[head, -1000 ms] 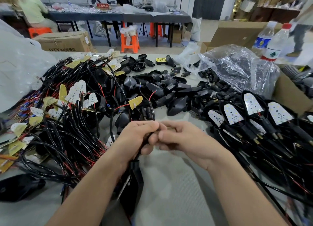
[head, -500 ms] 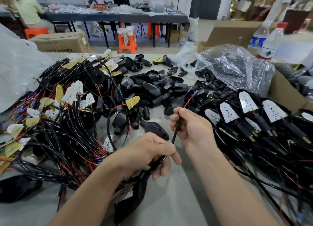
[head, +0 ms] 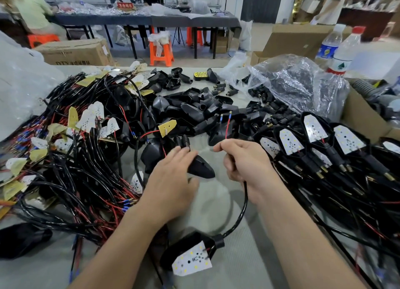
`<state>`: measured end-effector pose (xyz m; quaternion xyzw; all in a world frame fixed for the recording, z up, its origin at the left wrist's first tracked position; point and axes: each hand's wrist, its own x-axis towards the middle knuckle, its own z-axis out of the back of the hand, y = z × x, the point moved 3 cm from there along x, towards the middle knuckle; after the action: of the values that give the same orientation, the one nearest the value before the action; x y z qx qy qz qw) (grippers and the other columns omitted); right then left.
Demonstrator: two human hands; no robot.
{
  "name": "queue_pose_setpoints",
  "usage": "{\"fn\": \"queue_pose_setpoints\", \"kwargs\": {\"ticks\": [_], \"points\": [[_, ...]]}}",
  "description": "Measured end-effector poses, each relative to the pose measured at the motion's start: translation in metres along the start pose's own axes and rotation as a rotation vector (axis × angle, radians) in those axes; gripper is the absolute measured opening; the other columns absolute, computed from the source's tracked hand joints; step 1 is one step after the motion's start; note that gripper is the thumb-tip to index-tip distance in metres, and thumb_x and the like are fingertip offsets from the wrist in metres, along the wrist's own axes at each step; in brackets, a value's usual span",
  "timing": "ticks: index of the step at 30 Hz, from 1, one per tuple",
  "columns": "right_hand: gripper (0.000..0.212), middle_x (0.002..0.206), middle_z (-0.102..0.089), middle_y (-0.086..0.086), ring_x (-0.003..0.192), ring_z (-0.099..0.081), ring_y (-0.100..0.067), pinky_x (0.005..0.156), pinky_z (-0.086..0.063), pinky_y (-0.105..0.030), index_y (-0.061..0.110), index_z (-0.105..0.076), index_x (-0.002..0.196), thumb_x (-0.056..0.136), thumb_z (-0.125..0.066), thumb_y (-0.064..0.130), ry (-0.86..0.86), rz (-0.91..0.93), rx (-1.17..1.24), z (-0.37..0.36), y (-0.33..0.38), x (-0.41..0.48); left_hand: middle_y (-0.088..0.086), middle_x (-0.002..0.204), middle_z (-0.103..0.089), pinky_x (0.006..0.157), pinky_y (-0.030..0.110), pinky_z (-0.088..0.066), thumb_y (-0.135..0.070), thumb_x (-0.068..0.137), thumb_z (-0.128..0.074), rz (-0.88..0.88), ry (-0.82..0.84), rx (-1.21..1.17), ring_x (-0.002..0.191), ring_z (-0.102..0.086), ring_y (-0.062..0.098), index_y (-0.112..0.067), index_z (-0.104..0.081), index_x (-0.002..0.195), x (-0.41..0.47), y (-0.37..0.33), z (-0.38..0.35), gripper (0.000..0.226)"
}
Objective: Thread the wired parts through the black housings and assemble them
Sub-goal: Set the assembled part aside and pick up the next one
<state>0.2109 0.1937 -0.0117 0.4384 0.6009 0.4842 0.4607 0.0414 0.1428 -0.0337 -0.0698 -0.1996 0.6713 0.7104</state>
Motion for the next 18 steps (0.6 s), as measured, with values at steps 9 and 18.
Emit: {"fn": "queue_pose_setpoints", "kwargs": {"ticks": [9,18], "points": [[0.025,0.070,-0.069,-0.009,0.043,-0.046,-0.012,0.042,-0.035,-0.018,0.004,-0.074,0.099,0.096,-0.051,-0.006,-0.034,0.050,-0.093,-0.005,-0.002,0.000,-0.016,0.077,-0.065,0.063,0.022,-0.041,-0.055,0.095,-0.047,0.178,-0.218,-0.262,0.072,-0.057,0.006,-0.036,-0.069,0.100,0.000,-0.001,0.006,0.029],[0.028,0.062,-0.065,-0.007,0.043,-0.031,-0.011,0.041,-0.025,-0.020,0.013,-0.076,0.089,0.089,-0.054,-0.005,-0.030,0.089,-0.137,-0.011,-0.003,-0.002,-0.015,0.068,-0.073,0.058,0.021,-0.058,-0.015,0.100,-0.060,0.295,-0.298,-0.620,0.056,-0.070,0.004,-0.032,-0.072,0.111,-0.001,0.005,0.010,0.023]]}}
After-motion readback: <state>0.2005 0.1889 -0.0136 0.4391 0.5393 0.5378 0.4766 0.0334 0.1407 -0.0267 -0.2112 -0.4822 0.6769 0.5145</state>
